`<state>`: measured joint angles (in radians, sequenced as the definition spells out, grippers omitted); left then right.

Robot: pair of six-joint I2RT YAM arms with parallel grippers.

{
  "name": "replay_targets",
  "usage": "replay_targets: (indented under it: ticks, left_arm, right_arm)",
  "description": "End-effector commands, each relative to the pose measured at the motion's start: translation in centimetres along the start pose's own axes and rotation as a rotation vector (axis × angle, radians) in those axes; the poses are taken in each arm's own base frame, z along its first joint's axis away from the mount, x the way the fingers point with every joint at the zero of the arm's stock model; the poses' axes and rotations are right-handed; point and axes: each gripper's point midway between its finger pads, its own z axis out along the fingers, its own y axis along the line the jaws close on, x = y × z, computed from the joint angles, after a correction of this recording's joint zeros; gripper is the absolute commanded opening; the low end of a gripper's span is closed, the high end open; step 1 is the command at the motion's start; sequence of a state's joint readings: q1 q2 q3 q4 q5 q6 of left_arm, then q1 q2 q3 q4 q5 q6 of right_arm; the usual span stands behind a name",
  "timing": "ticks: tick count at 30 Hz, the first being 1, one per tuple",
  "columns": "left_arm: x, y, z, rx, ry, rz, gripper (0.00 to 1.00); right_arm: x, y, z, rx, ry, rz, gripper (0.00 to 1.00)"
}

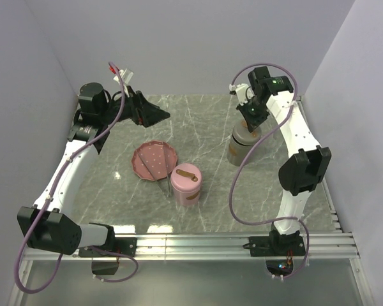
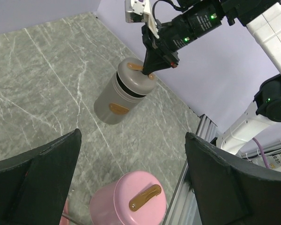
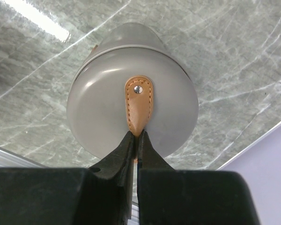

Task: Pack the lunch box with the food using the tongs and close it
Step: Put the lid back on the lunch box

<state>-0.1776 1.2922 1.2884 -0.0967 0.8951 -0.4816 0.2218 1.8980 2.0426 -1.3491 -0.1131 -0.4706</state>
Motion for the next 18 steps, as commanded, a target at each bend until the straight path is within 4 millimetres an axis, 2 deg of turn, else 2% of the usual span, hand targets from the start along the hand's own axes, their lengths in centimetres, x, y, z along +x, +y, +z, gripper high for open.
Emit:
replay_targets:
  ticks: [1, 18]
  left_arm:
    - [-0.2, -1.1, -0.5, 0.030, -0.003, 0.051, 0.98]
    - [0.0, -0.7, -0.2, 0.035, -0.003, 0.041, 0.98]
  right_arm:
    - [-0.7, -0.6, -0.7, 0.011, -0.019, -0.009, 0.00]
    - [0.1, 0.2, 1.1, -0.045, 0.021, 0.003, 0.00]
